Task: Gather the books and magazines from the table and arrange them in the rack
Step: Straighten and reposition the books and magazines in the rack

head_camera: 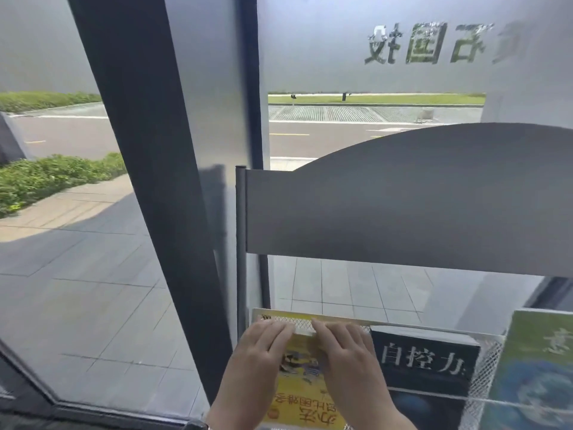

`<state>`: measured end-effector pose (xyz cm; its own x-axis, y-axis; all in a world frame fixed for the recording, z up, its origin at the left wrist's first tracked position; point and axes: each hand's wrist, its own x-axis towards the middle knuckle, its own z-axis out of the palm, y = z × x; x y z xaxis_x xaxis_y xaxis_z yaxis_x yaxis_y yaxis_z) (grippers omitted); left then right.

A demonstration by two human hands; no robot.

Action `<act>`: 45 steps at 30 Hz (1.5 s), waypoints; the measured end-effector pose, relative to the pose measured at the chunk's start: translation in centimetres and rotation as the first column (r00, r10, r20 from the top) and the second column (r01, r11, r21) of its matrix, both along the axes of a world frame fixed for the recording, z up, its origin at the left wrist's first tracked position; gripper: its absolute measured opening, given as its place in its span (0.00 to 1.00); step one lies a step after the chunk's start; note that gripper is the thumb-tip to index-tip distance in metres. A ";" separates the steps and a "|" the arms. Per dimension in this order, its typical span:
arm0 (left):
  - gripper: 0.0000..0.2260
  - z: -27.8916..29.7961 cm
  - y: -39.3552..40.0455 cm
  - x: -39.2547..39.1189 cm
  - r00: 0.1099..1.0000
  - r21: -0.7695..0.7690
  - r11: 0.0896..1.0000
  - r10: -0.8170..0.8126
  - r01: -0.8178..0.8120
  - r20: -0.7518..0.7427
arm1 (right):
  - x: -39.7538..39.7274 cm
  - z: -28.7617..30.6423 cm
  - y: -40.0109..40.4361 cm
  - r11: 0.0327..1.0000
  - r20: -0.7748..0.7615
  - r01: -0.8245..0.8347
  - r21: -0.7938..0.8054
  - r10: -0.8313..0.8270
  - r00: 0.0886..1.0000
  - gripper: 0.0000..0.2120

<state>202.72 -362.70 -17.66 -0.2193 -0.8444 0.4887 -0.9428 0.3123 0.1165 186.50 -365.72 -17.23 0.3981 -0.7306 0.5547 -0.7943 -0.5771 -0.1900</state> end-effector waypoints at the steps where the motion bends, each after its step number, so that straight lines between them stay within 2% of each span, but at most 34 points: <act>1: 0.34 0.2 0.0 0.0 0.999 -0.004 1.000 -0.011 0.011 -0.037 | 0.2 0.8 -0.1 0.998 0.015 0.007 0.069 -0.008 1.000 0.12; 4: 0.29 1.2 0.3 0.0 0.984 -0.028 1.000 -0.011 0.006 -0.176 | 0.0 3.3 -0.6 0.973 0.004 -0.016 0.230 0.015 1.000 0.05; 5: 0.27 2.0 0.5 -0.2 0.959 -0.059 0.998 -0.002 -0.015 -0.284 | -0.4 4.7 -0.8 0.965 0.049 -0.028 0.261 0.016 0.999 0.03; 6: 0.25 3.3 0.9 -0.6 0.910 -0.088 0.995 0.014 -0.055 -0.415 | -1.0 6.0 -0.9 0.949 0.123 -0.040 0.311 0.001 0.992 0.06; 8: 0.21 5.9 2.0 -1.5 0.754 -0.100 0.985 0.041 -0.140 -0.655 | -2.9 8.7 -0.5 0.930 0.315 -0.080 0.358 -0.039 0.948 0.08; 9: 0.19 7.0 2.4 -1.8 0.662 -0.093 0.977 0.060 -0.193 -0.747 | -4.0 10.0 -0.1 0.923 0.438 -0.125 0.363 -0.051 0.897 0.06; 12: 0.19 9.1 3.4 -2.7 0.313 0.017 0.977 0.084 -0.211 -0.946 | -6.9 12.7 1.0 0.911 0.763 -0.278 0.304 -0.058 0.644 0.05; 14: 0.21 9.4 3.7 -3.3 0.101 0.093 0.986 0.107 -0.136 -0.989 | -8.1 13.1 1.6 0.896 0.901 -0.356 0.264 -0.098 0.423 0.03; 16: 0.34 9.4 3.8 -3.9 -0.026 0.135 0.991 0.135 0.001 -0.991 | -8.5 12.6 2.1 0.875 0.959 -0.416 0.247 -0.158 0.235 0.09; 18: 0.51 9.4 3.9 -4.5 -0.184 0.104 0.978 0.137 0.182 -0.973 | -8.3 11.8 2.6 0.853 0.970 -0.463 0.241 -0.222 0.097 0.15; 19: 0.52 9.5 3.9 -4.9 -0.240 0.073 0.967 0.134 0.243 -0.961 | -8.1 11.2 3.0 0.836 0.967 -0.493 0.239 -0.250 0.045 0.15; 21: 0.35 9.7 3.7 -5.5 -0.330 -0.012 0.955 0.091 0.297 -0.940 | -7.3 10.1 4.0 0.784 0.952 -0.566 0.255 -0.306 0.005 0.17; 22: 0.25 10.0 3.7 -5.6 -0.374 -0.043 0.956 0.072 0.291 -0.924 | -6.7 9.6 4.6 0.760 0.937 -0.577 0.300 -0.348 0.030 0.18; 24: 0.15 10.8 3.4 -5.3 -0.426 -0.076 0.966 0.039 0.249 -0.904 | -6.2 8.5 5.0 0.730 0.920 -0.582 0.359 -0.383 0.086 0.19; 25: 0.13 11.3 3.3 -4.9 -0.401 -0.094 0.968 0.008 0.234 -0.916 | -6.1 8.3 5.0 0.726 0.910 -0.561 0.396 -0.390 0.138 0.17; 26: 0.11 11.9 3.4 -4.3 -0.327 -0.097 0.969 -0.018 0.227 -0.945 | -6.1 8.4 5.0 0.720 0.889 -0.525 0.454 -0.401 0.220 0.16; 28: 0.08 13.3 3.3 -2.8 -0.105 -0.074 0.974 -0.052 0.214 -0.993 | -6.6 8.9 4.3 0.768 0.825 -0.350 0.536 -0.390 0.408 0.26; 30: 0.06 14.2 3.2 -1.5 0.128 -0.041 0.976 -0.070 0.215 -0.989 | -6.6 10.2 3.8 0.847 0.754 -0.182 0.500 -0.323 0.572 0.37; 32: 0.06 14.8 2.8 -0.8 0.296 0.000 0.967 -0.079 0.256 -0.952 | -6.0 11.7 3.1 0.880 0.716 -0.194 0.433 -0.204 0.668 0.41; 33: 0.05 14.8 2.6 -0.6 0.341 0.021 0.960 -0.079 0.278 -0.937 | -5.5 12.3 2.7 0.875 0.697 -0.238 0.421 -0.145 0.702 0.38; 37: 0.06 13.6 1.6 0.3 0.404 0.105 0.946 -0.030 0.306 -0.914 | -3.8 12.1 0.4 0.851 0.648 -0.286 0.440 -0.081 0.757 0.14; 39: 0.06 12.6 1.0 0.8 0.423 0.150 0.944 0.013 0.293 -0.906 | -3.5 11.2 -0.5 0.837 0.642 -0.279 0.471 -0.108 0.759 0.10; 45: 0.06 8.9 -0.9 1.7 0.506 0.334 0.919 0.189 0.212 -0.842 | -3.2 7.5 -1.9 0.824 0.546 -0.189 0.534 -0.166 0.821 0.07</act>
<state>204.40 -363.60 -8.76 0.1187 -0.9868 0.1105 -0.3135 0.0683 0.9471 183.32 -367.65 -9.69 0.1656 -0.9686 0.1855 -0.4407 -0.2409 -0.8647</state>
